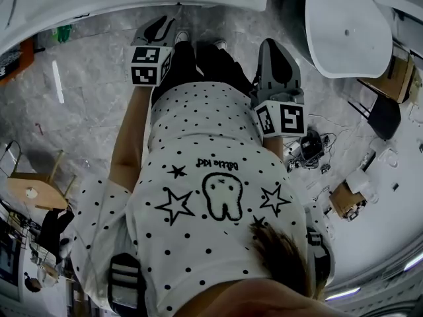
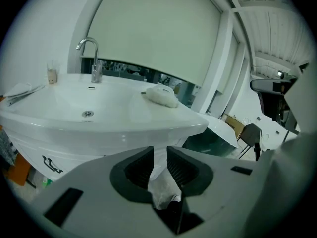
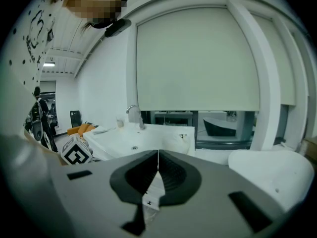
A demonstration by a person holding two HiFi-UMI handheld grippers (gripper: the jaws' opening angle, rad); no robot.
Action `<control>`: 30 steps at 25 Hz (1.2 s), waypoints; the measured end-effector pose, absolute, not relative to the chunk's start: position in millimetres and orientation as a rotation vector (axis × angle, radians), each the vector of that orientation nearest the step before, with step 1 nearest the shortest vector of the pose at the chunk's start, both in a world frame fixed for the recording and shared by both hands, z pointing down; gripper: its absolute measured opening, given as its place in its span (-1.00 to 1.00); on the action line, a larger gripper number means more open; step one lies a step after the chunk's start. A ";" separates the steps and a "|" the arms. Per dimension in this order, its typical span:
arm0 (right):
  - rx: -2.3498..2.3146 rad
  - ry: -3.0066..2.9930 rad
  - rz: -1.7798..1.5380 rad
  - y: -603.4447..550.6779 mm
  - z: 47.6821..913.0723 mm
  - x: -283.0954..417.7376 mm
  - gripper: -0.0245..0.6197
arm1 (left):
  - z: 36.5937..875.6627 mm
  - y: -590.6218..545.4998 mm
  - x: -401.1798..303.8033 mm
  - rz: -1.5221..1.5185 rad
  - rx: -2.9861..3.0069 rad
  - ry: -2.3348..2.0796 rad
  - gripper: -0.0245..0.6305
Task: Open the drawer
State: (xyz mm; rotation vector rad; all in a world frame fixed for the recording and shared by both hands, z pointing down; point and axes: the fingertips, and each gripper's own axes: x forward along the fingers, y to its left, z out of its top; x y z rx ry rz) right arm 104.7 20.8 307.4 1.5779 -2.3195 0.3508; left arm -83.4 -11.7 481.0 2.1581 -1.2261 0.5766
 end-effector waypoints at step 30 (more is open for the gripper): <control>1.453 -2.273 0.289 13.7 308.8 119.9 -0.88 | 618.8 -44.4 -65.1 0.740 1.968 -1.290 -0.56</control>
